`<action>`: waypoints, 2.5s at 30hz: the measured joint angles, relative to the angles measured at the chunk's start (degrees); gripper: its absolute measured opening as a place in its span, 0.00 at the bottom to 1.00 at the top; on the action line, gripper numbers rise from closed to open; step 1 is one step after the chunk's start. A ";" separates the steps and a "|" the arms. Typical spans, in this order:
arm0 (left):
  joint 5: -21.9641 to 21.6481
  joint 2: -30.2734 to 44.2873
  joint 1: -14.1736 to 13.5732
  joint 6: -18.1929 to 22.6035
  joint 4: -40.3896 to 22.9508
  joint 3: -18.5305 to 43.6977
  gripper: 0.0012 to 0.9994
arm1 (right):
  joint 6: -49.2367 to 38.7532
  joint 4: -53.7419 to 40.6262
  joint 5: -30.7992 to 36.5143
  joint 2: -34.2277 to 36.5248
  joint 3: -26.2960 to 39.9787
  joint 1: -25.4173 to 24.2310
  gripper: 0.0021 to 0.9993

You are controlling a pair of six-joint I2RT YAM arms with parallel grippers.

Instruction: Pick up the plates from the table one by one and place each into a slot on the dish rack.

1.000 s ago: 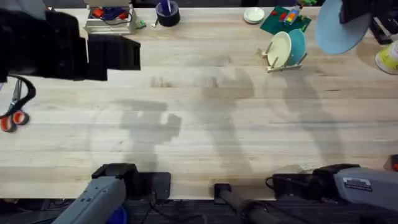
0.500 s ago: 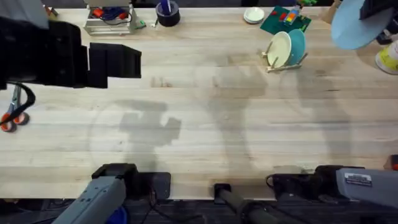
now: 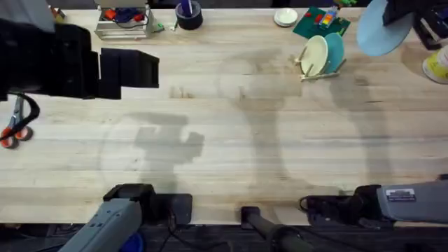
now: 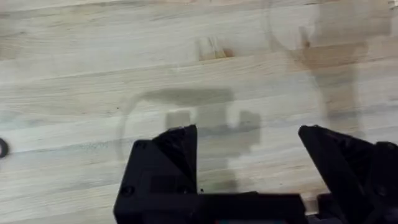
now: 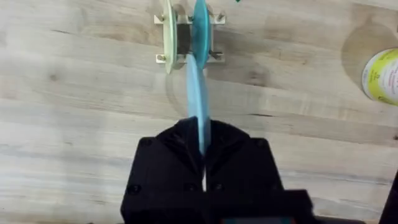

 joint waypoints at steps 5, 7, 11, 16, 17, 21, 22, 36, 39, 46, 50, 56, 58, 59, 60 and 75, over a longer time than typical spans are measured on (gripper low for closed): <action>0.00 0.00 0.00 0.00 0.00 0.00 1.00 | 1.08 0.43 -0.10 0.69 0.00 -0.09 0.03; 0.00 0.00 0.00 0.00 0.00 0.00 1.00 | 1.82 0.79 -0.53 1.04 0.00 -0.09 0.03; 0.00 0.00 0.00 0.00 0.00 0.00 1.00 | 3.24 1.75 -1.84 1.96 0.00 -0.09 0.03; 0.00 0.00 0.00 0.00 0.00 0.00 1.00 | 4.72 2.90 -2.44 2.80 0.00 -0.09 0.03; 0.00 0.00 0.00 0.00 0.02 0.00 1.00 | 4.81 2.99 -2.54 2.84 0.00 -0.09 0.03; 0.00 0.00 0.00 0.00 0.02 0.00 1.00 | 5.20 3.04 -2.56 2.82 0.00 -0.09 0.03; 0.00 0.00 0.00 0.00 0.04 0.00 1.00 | 5.22 3.06 -2.57 2.84 0.00 -0.09 0.03; 0.00 0.00 0.00 0.00 0.04 0.00 1.00 | 5.44 3.43 -2.58 2.86 0.00 -0.09 0.03; 0.00 0.00 0.00 0.00 0.04 0.00 0.99 | 5.62 3.43 -2.58 2.86 0.00 -0.09 0.03; 0.00 0.00 0.00 0.00 0.04 0.00 0.99 | 5.62 3.41 -2.58 2.86 0.00 -0.09 0.03; 0.00 0.00 0.00 0.00 0.04 0.00 1.00 | 5.62 3.45 -2.58 2.87 0.00 -0.09 0.03; 0.00 0.00 0.00 0.00 0.04 0.00 0.99 | 5.62 3.63 -2.95 5.35 0.00 -0.09 0.03; 0.00 0.00 0.00 0.00 0.04 0.00 1.00 | 5.62 4.04 -2.96 6.23 0.00 -0.09 0.03; 0.00 0.00 0.00 0.00 0.04 0.00 0.99 | 5.62 4.86 -2.97 7.11 0.00 -0.09 0.03; 0.00 0.00 0.00 0.00 0.03 0.00 1.00 | 5.61 5.16 -2.96 7.23 0.00 -0.09 0.03; 0.00 0.00 0.00 0.00 0.04 0.00 1.00 | 4.66 8.37 -2.97 7.66 0.01 -0.09 0.03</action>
